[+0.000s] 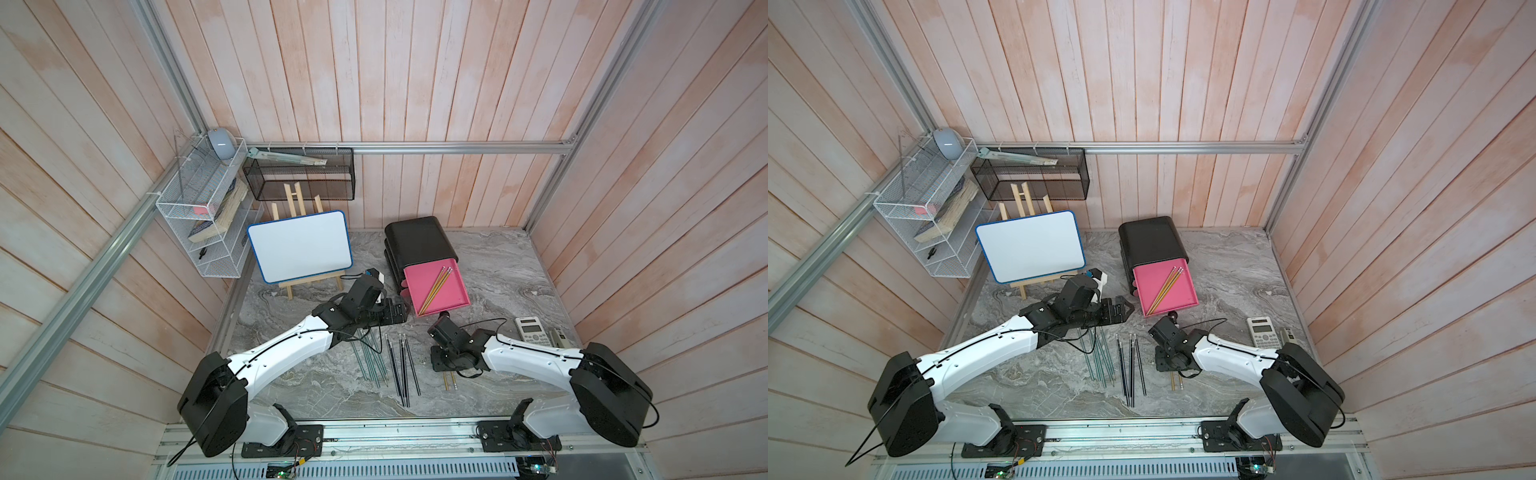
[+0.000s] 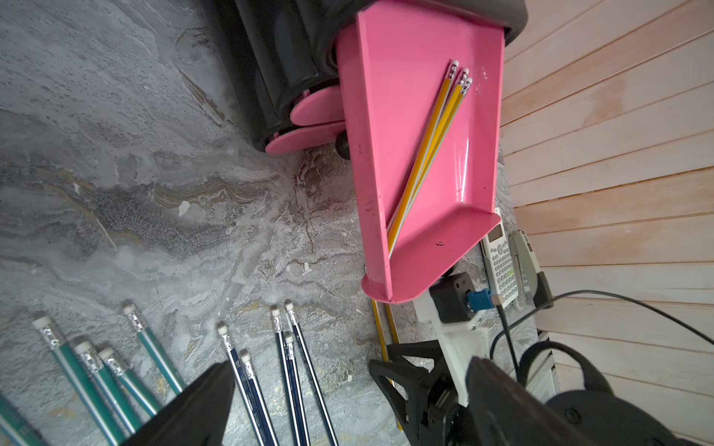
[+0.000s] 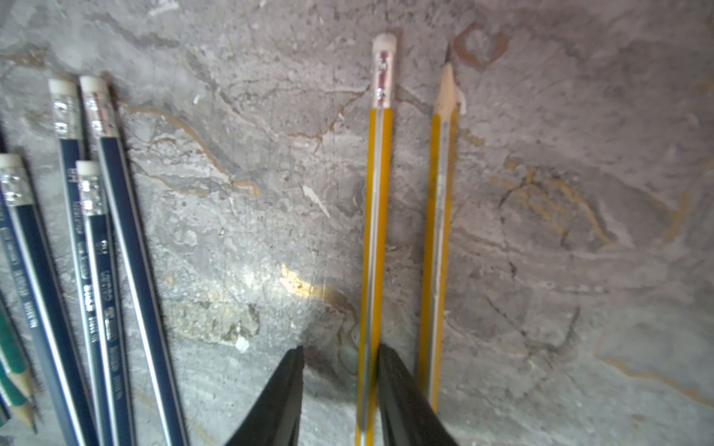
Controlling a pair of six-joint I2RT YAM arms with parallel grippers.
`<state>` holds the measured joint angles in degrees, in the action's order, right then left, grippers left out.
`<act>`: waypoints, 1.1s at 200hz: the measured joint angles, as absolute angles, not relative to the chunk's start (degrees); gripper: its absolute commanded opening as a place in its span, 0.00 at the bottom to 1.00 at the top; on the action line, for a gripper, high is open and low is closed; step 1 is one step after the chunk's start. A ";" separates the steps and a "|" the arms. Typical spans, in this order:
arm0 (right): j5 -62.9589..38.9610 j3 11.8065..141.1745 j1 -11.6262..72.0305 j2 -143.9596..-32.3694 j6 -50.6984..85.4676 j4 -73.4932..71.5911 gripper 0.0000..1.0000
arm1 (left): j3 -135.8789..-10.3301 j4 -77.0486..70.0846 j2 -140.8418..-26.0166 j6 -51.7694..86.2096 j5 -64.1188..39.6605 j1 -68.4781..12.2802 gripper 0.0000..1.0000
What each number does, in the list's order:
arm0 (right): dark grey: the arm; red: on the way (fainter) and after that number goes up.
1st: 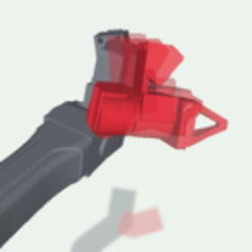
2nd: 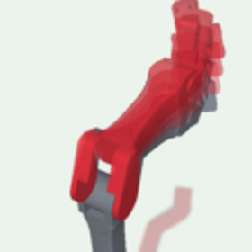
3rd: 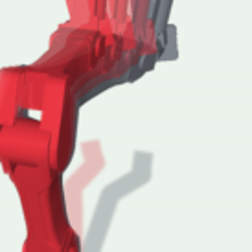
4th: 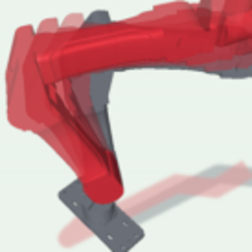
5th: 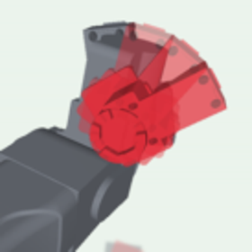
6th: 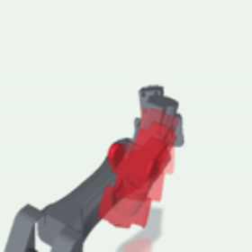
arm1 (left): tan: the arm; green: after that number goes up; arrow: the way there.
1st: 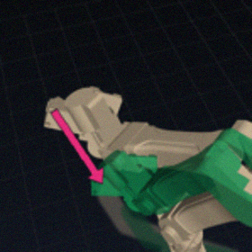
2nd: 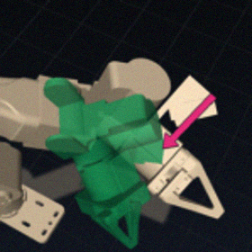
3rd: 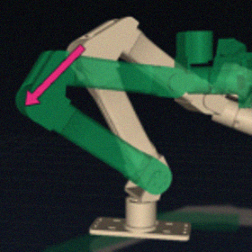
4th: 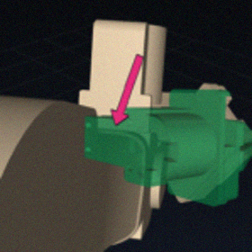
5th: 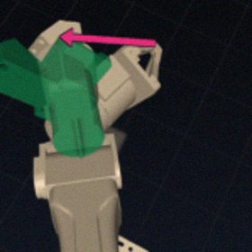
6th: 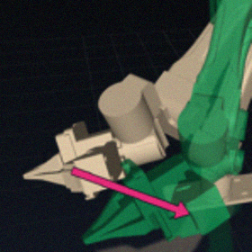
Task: Please place the pencils in the drawer according to their color
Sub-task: Pick up the pencil from the center of the board.
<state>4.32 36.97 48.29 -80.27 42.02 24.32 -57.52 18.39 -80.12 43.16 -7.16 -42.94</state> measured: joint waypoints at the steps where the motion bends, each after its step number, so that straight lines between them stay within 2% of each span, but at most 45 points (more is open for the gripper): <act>1: 4.40 36.99 48.34 -80.31 42.00 24.32 0.35 | -57.52 18.39 -80.12 43.16 -7.18 -42.94 1.00; 71: 6.42 37.23 49.36 -81.43 41.95 23.14 0.18 | -57.52 18.37 -80.03 43.16 -7.03 -42.94 1.00; 117: 6.13 36.60 49.47 -81.56 42.26 20.84 0.00 | -57.52 18.37 -80.03 43.16 -7.03 -42.94 1.00; 174: 5.45 34.68 49.41 -79.53 42.72 18.63 0.00 | -57.52 18.37 -80.03 43.33 -7.03 -42.94 1.00; 220: -1.02 32.80 49.60 -75.92 44.10 18.39 0.00 | -57.41 18.20 -80.03 44.01 -7.03 -42.94 1.00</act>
<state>-1.02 32.80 49.60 -75.92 44.10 18.39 -57.41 18.20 -80.03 44.01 -7.03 -42.94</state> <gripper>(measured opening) 0.108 0.995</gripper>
